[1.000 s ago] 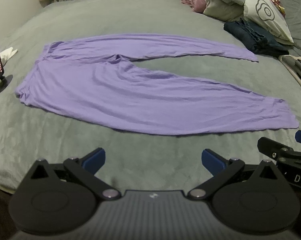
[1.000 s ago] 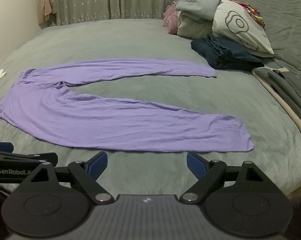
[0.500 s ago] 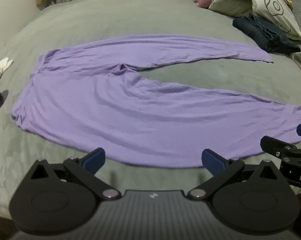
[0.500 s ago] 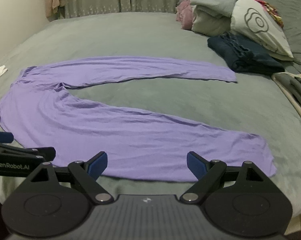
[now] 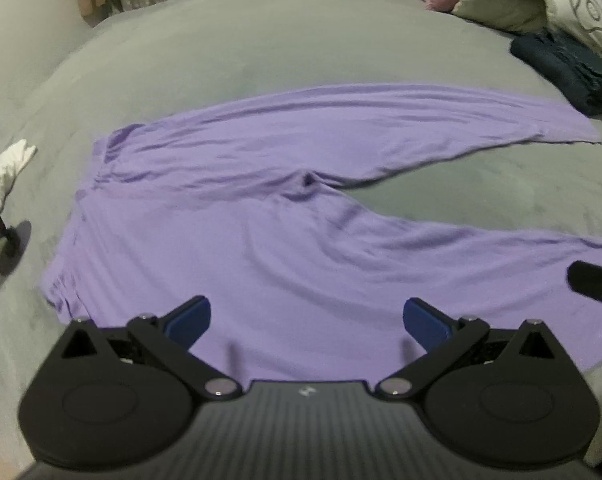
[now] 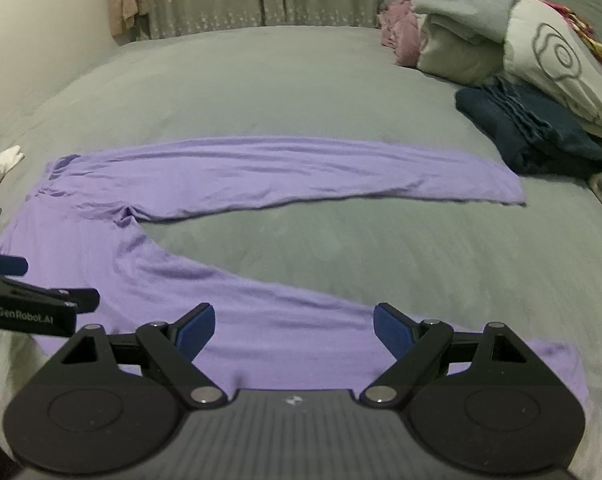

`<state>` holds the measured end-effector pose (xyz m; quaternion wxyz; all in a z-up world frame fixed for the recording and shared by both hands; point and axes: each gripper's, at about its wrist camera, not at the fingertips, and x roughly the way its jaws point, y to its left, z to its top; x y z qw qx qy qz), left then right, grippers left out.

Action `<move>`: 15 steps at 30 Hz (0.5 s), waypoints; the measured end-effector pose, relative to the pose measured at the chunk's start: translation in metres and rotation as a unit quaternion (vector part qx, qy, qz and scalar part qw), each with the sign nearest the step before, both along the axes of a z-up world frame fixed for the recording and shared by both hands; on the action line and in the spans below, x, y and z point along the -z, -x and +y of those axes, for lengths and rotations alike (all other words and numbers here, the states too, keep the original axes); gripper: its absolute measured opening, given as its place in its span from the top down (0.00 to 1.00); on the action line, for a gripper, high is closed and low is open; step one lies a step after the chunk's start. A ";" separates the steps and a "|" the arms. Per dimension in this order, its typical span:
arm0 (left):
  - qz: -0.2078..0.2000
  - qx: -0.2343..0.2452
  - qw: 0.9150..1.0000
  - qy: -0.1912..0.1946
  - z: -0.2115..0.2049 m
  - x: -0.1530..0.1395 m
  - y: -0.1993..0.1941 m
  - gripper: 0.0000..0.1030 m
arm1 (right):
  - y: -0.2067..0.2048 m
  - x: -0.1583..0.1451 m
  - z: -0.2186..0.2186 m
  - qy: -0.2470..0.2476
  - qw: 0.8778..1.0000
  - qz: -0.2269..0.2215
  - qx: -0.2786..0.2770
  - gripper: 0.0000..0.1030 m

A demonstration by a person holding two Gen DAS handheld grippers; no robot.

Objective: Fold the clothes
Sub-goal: 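Move both grippers toward the waistband of the lavender pants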

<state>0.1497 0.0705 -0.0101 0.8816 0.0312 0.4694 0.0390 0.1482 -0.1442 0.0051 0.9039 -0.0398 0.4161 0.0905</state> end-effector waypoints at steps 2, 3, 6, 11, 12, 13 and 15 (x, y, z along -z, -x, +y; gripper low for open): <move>0.002 -0.007 1.000 -0.009 0.011 0.002 -0.011 0.00 | -0.011 0.001 0.003 0.000 1.000 0.000 -0.012 0.15; 0.003 -0.010 1.000 -0.011 0.016 0.003 -0.015 0.00 | -0.017 0.002 0.005 -0.003 1.000 0.001 -0.019 0.15; 0.006 -0.029 0.999 -0.013 0.036 0.007 -0.032 0.00 | -0.032 0.006 0.011 -0.006 0.999 0.000 -0.041 0.15; 0.015 -0.058 0.998 -0.009 0.065 0.018 -0.050 0.00 | -0.050 0.014 0.029 0.014 0.996 -0.005 -0.086 0.08; 0.015 -0.065 0.998 -0.007 0.072 0.021 -0.053 0.00 | -0.054 0.016 0.033 0.013 0.995 -0.003 -0.101 0.02; 0.016 -0.069 0.997 -0.006 0.075 0.022 -0.054 0.00 | -0.055 0.017 0.035 0.010 0.994 -0.002 -0.107 0.01; 0.017 -0.081 0.997 -0.006 0.084 0.026 -0.058 0.00 | -0.058 0.020 0.038 -0.001 0.994 0.001 -0.113 0.01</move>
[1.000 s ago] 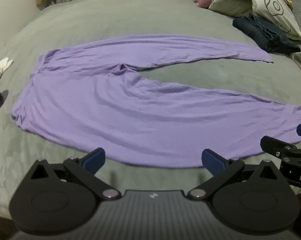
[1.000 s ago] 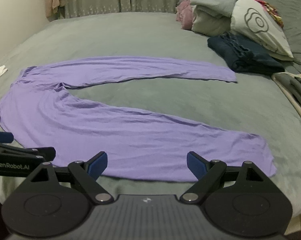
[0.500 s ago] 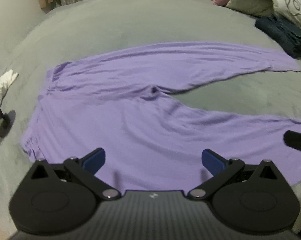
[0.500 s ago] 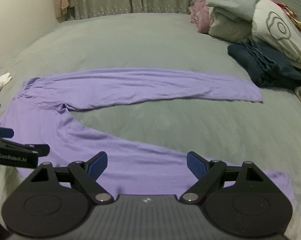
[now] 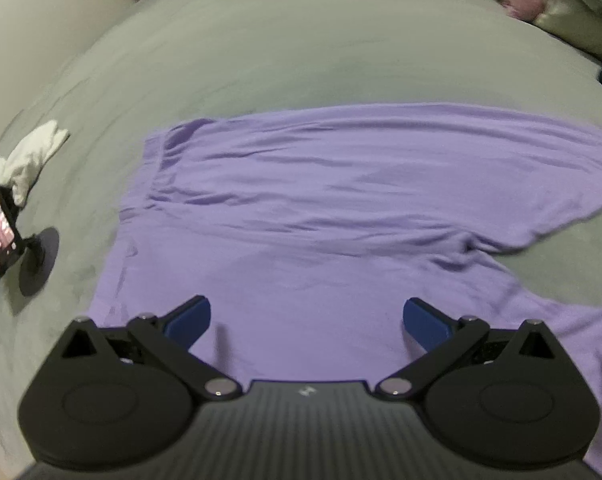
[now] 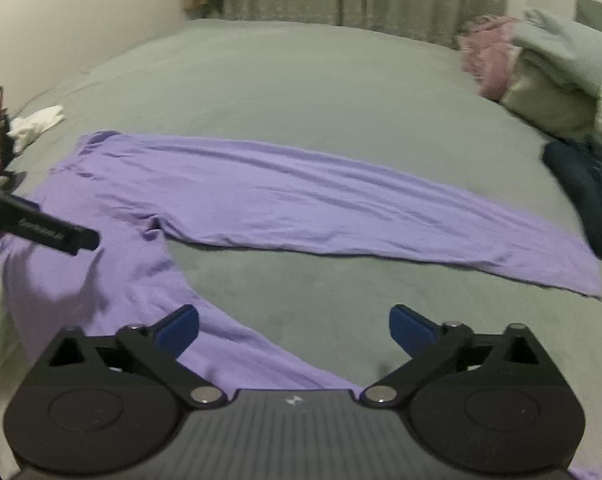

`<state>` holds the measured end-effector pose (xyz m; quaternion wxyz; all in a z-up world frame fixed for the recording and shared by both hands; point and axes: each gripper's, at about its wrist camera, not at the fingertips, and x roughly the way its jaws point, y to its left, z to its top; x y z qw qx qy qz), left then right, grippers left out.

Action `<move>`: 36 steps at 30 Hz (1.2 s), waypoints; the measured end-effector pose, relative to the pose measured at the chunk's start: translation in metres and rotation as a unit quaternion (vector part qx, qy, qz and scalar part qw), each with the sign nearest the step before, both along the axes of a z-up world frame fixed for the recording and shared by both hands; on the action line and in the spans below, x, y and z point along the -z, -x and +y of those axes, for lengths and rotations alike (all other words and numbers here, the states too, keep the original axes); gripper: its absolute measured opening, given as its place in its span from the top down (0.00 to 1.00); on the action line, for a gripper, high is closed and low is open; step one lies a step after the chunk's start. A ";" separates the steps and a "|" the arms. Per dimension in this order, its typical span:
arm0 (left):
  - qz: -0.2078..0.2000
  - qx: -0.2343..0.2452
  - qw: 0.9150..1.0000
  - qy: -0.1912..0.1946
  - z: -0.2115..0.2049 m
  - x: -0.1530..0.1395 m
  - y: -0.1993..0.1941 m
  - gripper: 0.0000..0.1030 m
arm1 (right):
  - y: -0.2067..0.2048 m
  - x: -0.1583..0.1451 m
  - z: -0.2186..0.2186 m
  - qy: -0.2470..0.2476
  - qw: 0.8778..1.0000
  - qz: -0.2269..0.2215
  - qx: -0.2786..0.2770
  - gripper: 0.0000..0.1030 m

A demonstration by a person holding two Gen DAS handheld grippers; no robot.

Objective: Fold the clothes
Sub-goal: 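Move both grippers toward the waistband of the lavender pants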

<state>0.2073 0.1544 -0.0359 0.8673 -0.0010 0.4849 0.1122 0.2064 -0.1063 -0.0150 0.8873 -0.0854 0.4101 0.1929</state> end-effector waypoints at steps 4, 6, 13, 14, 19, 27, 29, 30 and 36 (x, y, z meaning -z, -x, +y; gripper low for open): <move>0.005 -0.019 1.000 -0.008 0.011 0.011 -0.006 0.00 | -0.006 0.006 0.002 -0.014 1.000 0.009 -0.007 0.01; 0.004 -0.022 1.000 -0.010 0.014 0.014 -0.009 0.00 | -0.011 0.008 0.005 -0.002 1.000 0.002 -0.006 0.01; -0.020 -0.060 0.998 0.009 0.036 0.011 -0.026 0.00 | -0.045 0.009 0.022 0.006 0.999 -0.016 -0.041 0.06; -0.025 -0.068 0.997 0.006 0.041 0.010 -0.029 0.00 | -0.052 0.010 0.025 0.011 0.999 -0.019 -0.048 0.08; -0.038 -0.089 0.995 0.009 0.061 0.012 -0.038 0.00 | -0.089 0.012 0.041 0.017 0.997 -0.015 -0.069 0.25; -0.050 -0.125 0.989 0.053 0.084 0.014 -0.053 0.00 | -0.145 0.015 0.068 -0.003 0.994 -0.016 -0.106 0.31; -0.056 -0.130 0.988 0.061 0.086 0.013 -0.056 0.00 | -0.158 0.018 0.077 -0.004 0.993 -0.012 -0.115 0.34; -0.061 -0.134 0.987 0.065 0.088 0.013 -0.057 0.01 | -0.164 0.019 0.083 -0.001 0.993 -0.011 -0.121 0.37; -0.087 -0.144 0.981 0.092 0.093 0.010 -0.064 0.02 | -0.187 0.027 0.111 0.018 0.986 -0.009 -0.165 0.43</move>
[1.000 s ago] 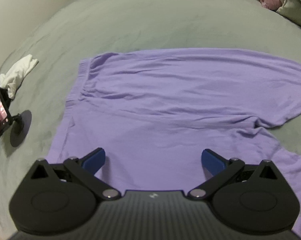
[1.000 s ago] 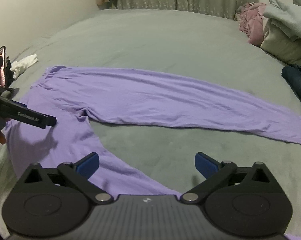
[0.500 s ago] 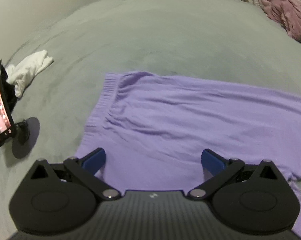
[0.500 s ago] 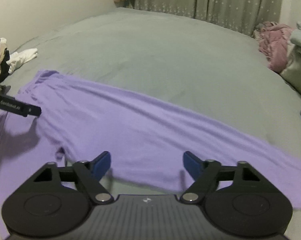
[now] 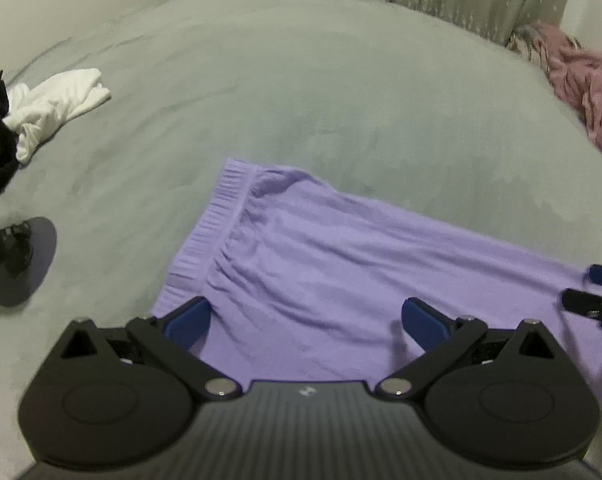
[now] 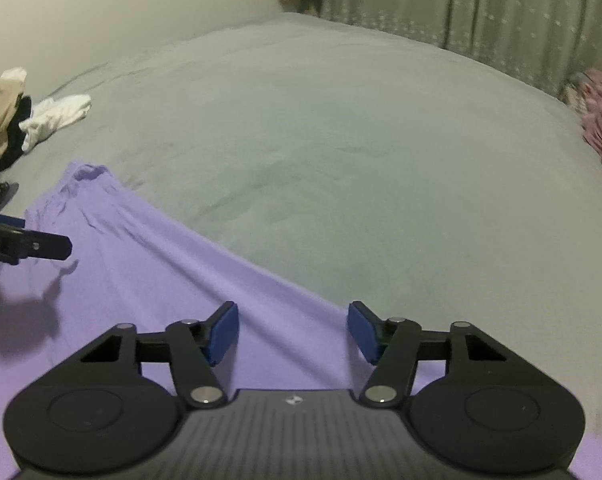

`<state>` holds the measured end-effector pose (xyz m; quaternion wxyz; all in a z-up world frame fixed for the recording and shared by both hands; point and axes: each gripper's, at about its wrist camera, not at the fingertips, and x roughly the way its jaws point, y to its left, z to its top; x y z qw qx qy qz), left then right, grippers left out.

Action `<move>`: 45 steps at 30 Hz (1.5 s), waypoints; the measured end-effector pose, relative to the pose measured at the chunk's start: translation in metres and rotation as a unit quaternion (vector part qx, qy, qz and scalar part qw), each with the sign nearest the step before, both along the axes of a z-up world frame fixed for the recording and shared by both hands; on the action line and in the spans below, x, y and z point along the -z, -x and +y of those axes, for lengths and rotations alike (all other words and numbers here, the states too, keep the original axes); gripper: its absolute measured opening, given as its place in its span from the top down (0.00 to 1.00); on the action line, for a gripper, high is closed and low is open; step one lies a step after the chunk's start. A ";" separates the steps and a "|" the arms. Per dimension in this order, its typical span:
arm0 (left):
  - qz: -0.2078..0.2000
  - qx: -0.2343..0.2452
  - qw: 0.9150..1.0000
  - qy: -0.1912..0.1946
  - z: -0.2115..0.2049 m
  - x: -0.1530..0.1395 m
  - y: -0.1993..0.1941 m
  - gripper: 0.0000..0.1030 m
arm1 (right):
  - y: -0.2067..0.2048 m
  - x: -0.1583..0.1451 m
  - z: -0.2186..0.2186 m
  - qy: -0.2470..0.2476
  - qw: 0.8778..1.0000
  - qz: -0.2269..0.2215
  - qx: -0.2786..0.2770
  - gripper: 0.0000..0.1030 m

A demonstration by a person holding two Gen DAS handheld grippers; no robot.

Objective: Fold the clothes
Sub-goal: 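Move both grippers toward the waistband of the lavender pants, then close both grippers on the waistband of the lavender pants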

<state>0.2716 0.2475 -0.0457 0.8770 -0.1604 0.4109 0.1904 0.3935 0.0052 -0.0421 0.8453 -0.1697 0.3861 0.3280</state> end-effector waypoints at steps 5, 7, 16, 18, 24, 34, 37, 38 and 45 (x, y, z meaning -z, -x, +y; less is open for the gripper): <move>0.007 0.016 1.000 -0.017 -0.007 0.003 -0.005 0.02 | -0.013 0.007 0.003 -0.003 1.000 0.021 -0.022 0.53; 0.007 0.017 1.000 -0.016 -0.005 0.002 -0.007 0.02 | -0.014 0.005 0.004 -0.015 0.999 0.031 -0.036 0.87; -0.011 0.047 0.999 0.016 -0.014 -0.012 -0.004 0.24 | 0.022 -0.006 0.005 -0.027 0.998 -0.008 -0.056 0.96; -0.011 0.056 0.997 0.057 -0.011 -0.011 -0.005 0.27 | 0.037 -0.011 0.003 -0.023 0.998 -0.022 -0.063 0.96; -0.028 0.081 0.986 0.146 -0.010 -0.009 -0.005 0.28 | 0.070 -0.017 -0.001 -0.014 0.996 -0.047 -0.078 0.96; -0.039 0.042 0.983 0.176 0.002 -0.008 0.004 0.27 | 0.115 -0.023 0.002 -0.004 0.992 -0.060 -0.111 0.93; -0.042 0.022 0.983 0.180 0.010 -0.009 0.009 0.26 | 0.105 -0.025 0.005 -0.007 0.994 -0.061 -0.091 0.77; -0.043 0.020 0.982 0.182 0.012 -0.010 0.010 0.25 | 0.101 -0.025 0.009 -0.010 0.994 -0.062 -0.085 0.73; -0.051 -0.007 0.983 0.175 0.024 -0.013 0.019 0.24 | 0.063 -0.026 0.048 -0.053 0.995 -0.023 -0.083 0.71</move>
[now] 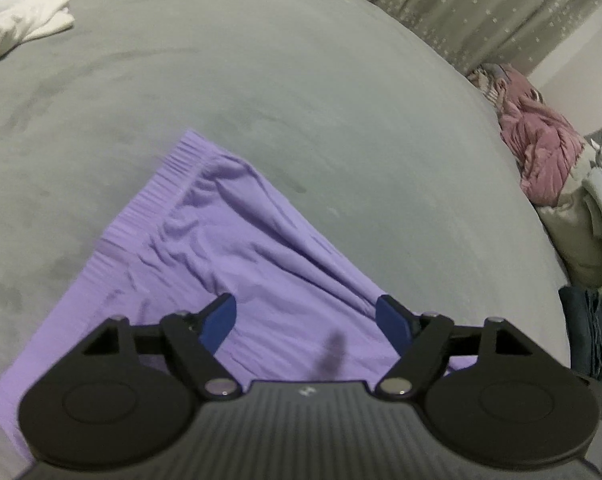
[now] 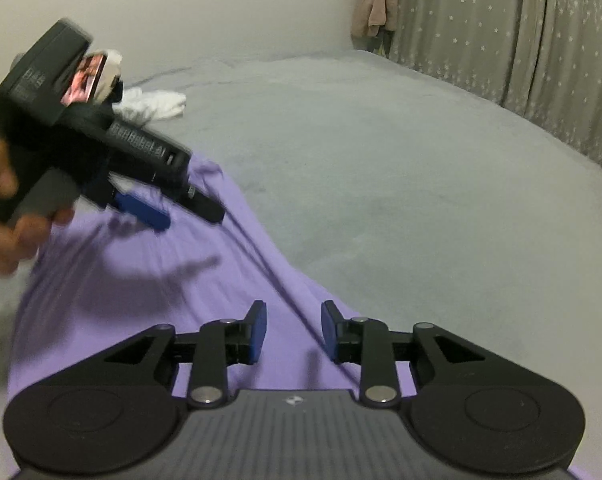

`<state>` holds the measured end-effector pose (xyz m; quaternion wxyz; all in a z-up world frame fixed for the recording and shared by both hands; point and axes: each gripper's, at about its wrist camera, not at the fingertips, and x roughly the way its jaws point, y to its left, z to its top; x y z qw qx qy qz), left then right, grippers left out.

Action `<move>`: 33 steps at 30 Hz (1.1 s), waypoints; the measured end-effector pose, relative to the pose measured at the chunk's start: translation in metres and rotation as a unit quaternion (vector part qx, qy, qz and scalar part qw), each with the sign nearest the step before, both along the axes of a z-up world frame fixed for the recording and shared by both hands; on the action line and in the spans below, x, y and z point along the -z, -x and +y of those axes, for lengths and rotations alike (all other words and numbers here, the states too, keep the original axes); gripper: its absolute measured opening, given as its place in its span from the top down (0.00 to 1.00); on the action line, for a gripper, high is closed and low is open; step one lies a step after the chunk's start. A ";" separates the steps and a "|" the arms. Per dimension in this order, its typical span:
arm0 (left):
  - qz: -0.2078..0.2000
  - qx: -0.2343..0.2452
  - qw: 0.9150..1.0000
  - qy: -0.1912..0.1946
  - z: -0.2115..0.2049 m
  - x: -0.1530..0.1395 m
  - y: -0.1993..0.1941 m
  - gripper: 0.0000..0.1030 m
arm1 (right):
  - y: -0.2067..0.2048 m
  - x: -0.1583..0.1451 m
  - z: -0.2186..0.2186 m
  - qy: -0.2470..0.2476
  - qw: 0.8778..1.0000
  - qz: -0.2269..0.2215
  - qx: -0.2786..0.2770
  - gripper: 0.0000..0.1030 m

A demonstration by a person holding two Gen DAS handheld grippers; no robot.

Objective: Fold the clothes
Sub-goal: 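Close both grippers on the waistband of the lavender pants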

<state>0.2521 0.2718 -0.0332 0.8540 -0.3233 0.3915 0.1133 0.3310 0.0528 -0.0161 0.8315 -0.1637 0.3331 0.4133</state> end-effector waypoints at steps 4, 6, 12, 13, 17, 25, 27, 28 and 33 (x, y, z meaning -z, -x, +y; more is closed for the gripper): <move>-0.008 -0.007 1.000 -0.002 0.006 -0.002 0.005 0.26 | -0.024 0.004 0.028 -0.031 0.999 0.041 -0.002 0.71; -0.017 -0.011 1.000 0.003 0.011 -0.003 0.007 0.26 | -0.032 0.009 0.041 -0.037 0.998 0.054 -0.005 0.71; -0.031 -0.024 0.999 0.027 0.018 0.001 -0.002 0.26 | -0.050 0.033 0.072 -0.030 0.996 0.082 0.001 0.71; -0.031 -0.024 0.999 0.031 0.018 0.001 -0.003 0.26 | -0.051 0.035 0.073 -0.030 0.996 0.085 0.001 0.70; -0.031 -0.023 0.998 0.039 0.018 0.003 -0.004 0.26 | -0.047 0.040 0.078 -0.052 0.994 0.098 -0.010 0.92; -0.041 -0.028 0.996 0.081 0.023 0.006 -0.004 0.27 | -0.001 0.025 0.074 -0.075 0.992 0.070 -0.068 0.98; -0.043 -0.032 0.994 0.091 0.024 0.008 -0.005 0.27 | 0.014 0.023 0.073 -0.068 0.992 0.064 -0.086 0.98; -0.042 -0.032 0.994 0.091 0.024 0.008 -0.005 0.28 | 0.018 0.022 0.073 -0.065 0.992 0.062 -0.090 0.98; -0.036 -0.036 0.996 0.077 0.020 0.008 -0.005 0.28 | 0.026 0.021 0.075 -0.032 0.996 0.032 -0.078 0.88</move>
